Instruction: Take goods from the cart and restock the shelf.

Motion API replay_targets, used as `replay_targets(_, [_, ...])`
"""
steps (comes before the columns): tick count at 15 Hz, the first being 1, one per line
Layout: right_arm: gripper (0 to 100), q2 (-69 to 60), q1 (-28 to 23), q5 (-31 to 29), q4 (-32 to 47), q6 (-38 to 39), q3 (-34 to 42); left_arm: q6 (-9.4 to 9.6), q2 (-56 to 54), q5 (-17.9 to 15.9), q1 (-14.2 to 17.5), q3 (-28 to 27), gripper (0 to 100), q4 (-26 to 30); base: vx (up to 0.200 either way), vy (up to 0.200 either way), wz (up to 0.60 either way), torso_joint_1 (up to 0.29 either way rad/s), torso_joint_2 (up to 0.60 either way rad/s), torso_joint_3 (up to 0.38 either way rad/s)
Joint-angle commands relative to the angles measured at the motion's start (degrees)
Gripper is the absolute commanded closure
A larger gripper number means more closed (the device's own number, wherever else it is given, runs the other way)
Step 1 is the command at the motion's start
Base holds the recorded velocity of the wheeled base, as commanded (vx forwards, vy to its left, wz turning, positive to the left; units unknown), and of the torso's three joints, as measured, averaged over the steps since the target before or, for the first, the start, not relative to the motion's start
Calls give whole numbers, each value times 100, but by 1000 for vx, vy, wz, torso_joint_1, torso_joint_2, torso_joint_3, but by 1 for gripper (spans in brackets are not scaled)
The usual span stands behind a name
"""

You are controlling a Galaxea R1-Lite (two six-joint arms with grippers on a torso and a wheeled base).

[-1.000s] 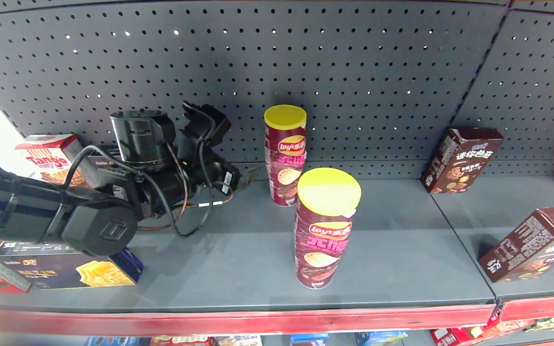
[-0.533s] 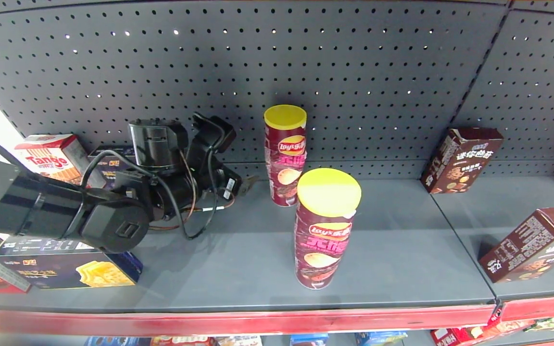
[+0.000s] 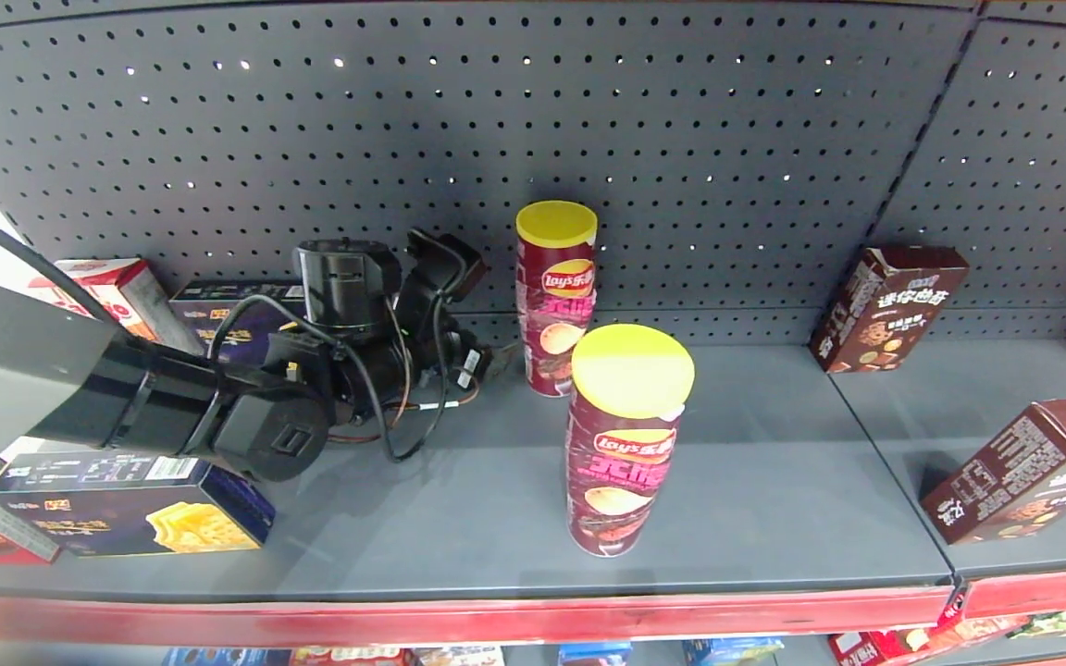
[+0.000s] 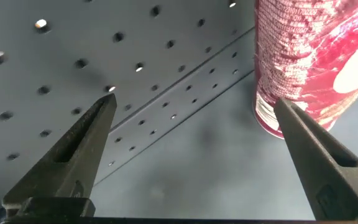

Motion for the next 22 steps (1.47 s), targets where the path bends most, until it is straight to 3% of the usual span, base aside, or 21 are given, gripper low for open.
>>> replay_targets(1, [0,9,0,-1,0,-3,0,-1,120,-1,-74,-74,0,0,0,0,0,0,0,0])
replay_targets(6, [0,9,0,-1,0,-3,0,-1,199,-1,-206,-328,0,193,0,0,0,0,0,0])
replay_targets(12, [0,9,0,-1,0,-3,0,-71,-214,201,-179,-109,0,158,0,0,0,0,0,0])
replay_targets(16, [0,9,0,8,0,-3,0,-53,-1251,535,-126,559,0,193,0,0,0,0,0,0])
replay_targets(17, [0,9,0,-1,0,-3,0,-71,-1700,623,-118,999,0,184,0,0,0,0,0,0])
replay_targets(18, [0,9,0,-1,0,-3,0,-80,-1867,623,-118,1166,0,176,0,0,0,0,0,0])
replay_targets(20, [0,9,0,8,0,-3,0,-89,-2579,579,-3,2036,0,70,0,0,0,0,0,0])
replay_targets(22, [0,9,0,8,0,-3,0,-80,-2807,482,-12,2572,0,-448,0,0,0,0,0,0])
